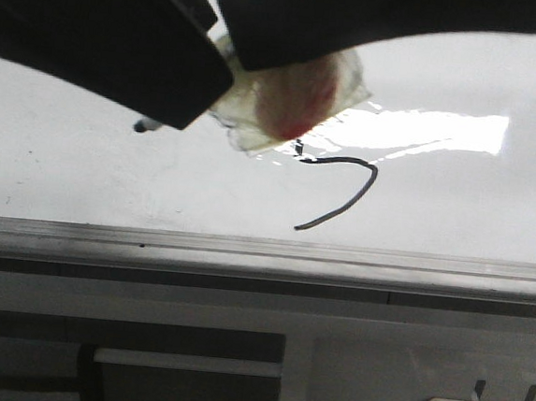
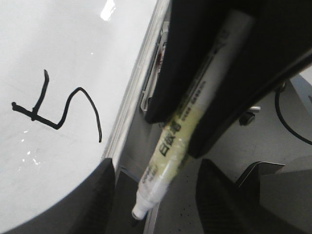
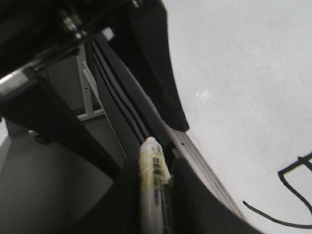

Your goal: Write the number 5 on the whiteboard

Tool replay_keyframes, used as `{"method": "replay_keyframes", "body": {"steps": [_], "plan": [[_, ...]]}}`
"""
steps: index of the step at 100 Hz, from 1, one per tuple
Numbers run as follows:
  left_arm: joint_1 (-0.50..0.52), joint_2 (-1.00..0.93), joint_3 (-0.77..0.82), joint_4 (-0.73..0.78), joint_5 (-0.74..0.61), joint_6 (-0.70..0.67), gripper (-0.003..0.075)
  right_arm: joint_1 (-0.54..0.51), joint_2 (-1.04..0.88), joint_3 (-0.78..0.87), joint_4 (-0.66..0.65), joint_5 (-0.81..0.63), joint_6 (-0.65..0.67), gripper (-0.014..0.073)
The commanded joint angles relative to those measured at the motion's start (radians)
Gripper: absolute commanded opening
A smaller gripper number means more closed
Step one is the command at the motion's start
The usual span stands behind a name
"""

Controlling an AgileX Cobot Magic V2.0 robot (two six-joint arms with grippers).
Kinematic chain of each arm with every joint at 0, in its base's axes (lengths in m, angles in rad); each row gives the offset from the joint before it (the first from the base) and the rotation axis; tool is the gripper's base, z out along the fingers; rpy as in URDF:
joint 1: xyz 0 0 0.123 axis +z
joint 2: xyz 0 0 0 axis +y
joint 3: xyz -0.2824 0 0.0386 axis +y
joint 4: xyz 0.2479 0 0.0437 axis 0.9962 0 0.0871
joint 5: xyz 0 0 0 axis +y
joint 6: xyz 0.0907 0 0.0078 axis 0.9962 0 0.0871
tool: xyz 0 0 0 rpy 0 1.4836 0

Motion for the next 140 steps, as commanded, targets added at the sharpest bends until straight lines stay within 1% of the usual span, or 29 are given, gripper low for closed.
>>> {"method": "replay_keyframes", "body": {"steps": [1, 22, 39, 60, 78, 100, 135, 140], "plan": [[-0.006, -0.010, -0.035, -0.031, -0.031, 0.001, 0.0319, 0.004, -0.006, -0.026, -0.026, -0.068, -0.011, -0.0069], [-0.006, -0.010, -0.035, -0.033, -0.023, 0.001, 0.0266, 0.004, -0.006, -0.026, -0.026, -0.081, -0.011, -0.0069], [-0.006, -0.010, -0.035, -0.033, -0.026, 0.001, 0.0239, 0.004, -0.006, -0.026, -0.026, -0.104, -0.011, -0.0069], [-0.006, -0.008, -0.035, -0.030, -0.026, 0.001, 0.0239, 0.004, -0.006, -0.026, -0.026, -0.122, -0.011, -0.0069], [-0.006, 0.048, -0.035, -0.032, -0.026, 0.001, 0.0239, 0.004, -0.004, -0.026, -0.026, -0.126, -0.011, -0.0069], [-0.006, 0.068, -0.035, -0.034, -0.026, 0.001, 0.0239, 0.004, 0.003, -0.026, -0.026, -0.069, -0.011, -0.0069], [-0.006, 0.066, -0.035, -0.034, -0.026, 0.001, 0.0238, 0.004, 0.029, -0.023, -0.026, -0.070, -0.011, -0.0069], [-0.006, 0.066, -0.035, -0.034, -0.026, 0.001, 0.0225, 0.004, 0.031, -0.023, -0.026, -0.075, -0.011, -0.0069]]}}
